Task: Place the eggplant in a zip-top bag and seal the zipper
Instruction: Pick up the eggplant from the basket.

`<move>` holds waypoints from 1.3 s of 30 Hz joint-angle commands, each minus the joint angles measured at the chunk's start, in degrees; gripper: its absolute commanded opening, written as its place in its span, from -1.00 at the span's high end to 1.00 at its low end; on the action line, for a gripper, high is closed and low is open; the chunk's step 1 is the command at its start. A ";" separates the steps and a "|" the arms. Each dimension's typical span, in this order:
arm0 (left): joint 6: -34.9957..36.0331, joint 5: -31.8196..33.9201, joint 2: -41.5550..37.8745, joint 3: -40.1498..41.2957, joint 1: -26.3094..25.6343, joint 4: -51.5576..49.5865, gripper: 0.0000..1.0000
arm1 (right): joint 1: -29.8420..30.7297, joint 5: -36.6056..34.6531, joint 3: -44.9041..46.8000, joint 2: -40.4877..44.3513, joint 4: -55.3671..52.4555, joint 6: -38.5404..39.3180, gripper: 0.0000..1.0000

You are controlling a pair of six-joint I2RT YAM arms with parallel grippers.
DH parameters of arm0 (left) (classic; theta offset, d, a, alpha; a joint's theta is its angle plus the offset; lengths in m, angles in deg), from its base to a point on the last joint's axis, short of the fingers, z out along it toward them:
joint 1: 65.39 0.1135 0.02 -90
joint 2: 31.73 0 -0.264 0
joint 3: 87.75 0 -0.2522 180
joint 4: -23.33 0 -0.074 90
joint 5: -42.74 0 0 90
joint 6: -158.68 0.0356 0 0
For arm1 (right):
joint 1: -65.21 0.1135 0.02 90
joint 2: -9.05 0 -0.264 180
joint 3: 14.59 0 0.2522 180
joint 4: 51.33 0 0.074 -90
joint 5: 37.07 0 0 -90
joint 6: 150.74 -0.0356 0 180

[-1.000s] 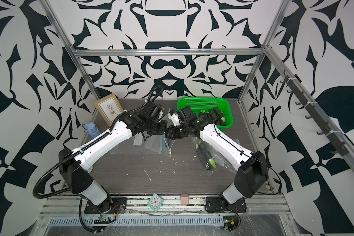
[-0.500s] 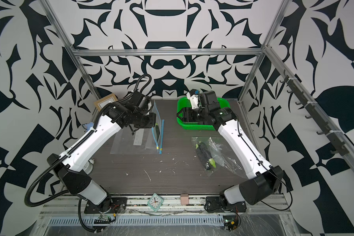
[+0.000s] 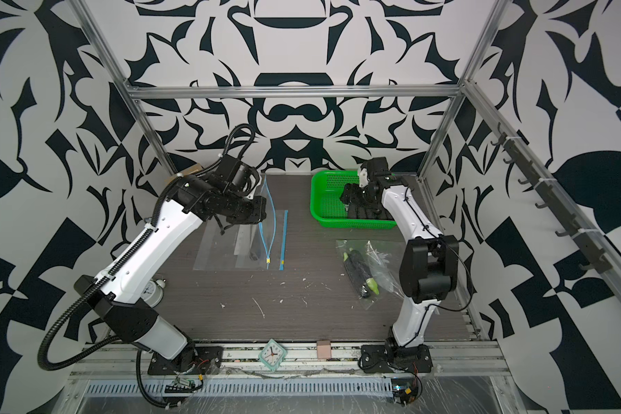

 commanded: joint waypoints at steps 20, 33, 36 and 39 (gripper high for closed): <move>-6.67 -3.80 3.71 7.04 -2.57 13.67 1.00 | 1.25 -12.85 -16.05 -19.71 2.03 -0.44 0.13; -6.27 -4.29 4.37 6.49 -2.62 13.69 1.00 | 2.34 -15.21 -17.92 -25.49 0.90 -1.06 0.12; -6.15 -4.39 4.45 6.51 -2.65 13.67 1.00 | 2.32 -15.38 -16.42 -24.43 2.41 -1.26 0.38; -6.14 -4.48 4.45 6.71 -2.66 13.68 1.00 | 2.35 -14.31 -15.88 -22.19 3.70 -1.31 0.52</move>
